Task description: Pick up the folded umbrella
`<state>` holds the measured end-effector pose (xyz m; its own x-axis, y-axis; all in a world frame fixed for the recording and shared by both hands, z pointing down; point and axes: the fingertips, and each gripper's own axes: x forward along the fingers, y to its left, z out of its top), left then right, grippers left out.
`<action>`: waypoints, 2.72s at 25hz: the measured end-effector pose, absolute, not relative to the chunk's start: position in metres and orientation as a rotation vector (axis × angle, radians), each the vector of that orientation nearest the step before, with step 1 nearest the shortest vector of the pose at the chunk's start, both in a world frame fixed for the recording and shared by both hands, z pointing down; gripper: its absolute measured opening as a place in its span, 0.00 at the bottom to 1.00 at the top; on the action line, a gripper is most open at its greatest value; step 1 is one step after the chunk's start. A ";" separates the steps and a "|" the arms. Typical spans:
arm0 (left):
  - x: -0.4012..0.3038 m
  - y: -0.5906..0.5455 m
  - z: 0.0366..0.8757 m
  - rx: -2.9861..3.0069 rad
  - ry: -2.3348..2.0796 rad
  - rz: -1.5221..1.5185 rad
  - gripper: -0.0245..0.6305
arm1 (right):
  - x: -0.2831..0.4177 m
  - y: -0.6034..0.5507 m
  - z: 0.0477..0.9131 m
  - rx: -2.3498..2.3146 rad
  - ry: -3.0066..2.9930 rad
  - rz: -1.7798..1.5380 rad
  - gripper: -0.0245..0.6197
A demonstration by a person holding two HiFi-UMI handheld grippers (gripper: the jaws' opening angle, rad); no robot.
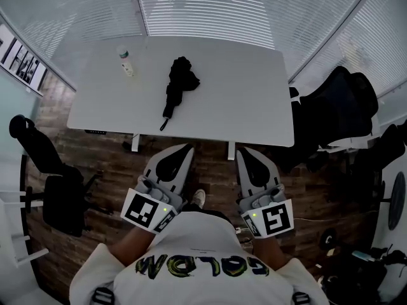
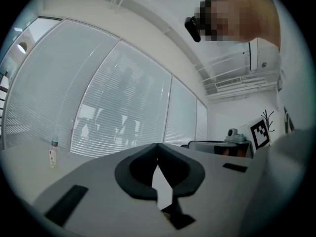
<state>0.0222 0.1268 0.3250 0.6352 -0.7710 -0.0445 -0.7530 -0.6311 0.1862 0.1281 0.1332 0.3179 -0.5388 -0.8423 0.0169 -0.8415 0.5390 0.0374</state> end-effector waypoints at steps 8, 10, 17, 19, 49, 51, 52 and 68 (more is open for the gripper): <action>0.021 0.080 0.327 2.707 -1.269 -0.200 0.06 | 0.125 0.088 0.320 1.484 -2.722 -0.047 0.06; 0.018 0.065 0.329 2.702 -1.269 -0.202 0.06 | 0.120 0.073 0.322 1.476 -2.725 -0.044 0.06; -0.003 0.009 0.324 2.700 -1.293 -0.220 0.06 | 0.100 0.014 0.318 1.447 -2.726 -0.066 0.06; -0.009 -0.010 0.323 2.700 -1.293 -0.218 0.06 | 0.093 -0.004 0.315 1.447 -2.724 -0.072 0.06; -0.060 -0.205 0.334 2.707 -1.245 -0.136 0.06 | 0.038 -0.196 0.319 1.484 -2.686 -0.055 0.06; -0.054 -0.210 0.335 2.705 -1.257 -0.123 0.06 | 0.044 -0.201 0.319 1.467 -2.690 -0.052 0.06; -0.052 -0.212 0.335 2.700 -1.265 -0.117 0.06 | 0.047 -0.203 0.318 1.457 -2.692 -0.052 0.06; -0.029 -0.243 0.405 2.587 -1.327 0.124 0.15 | 0.081 -0.214 0.324 1.429 -2.696 -0.039 0.06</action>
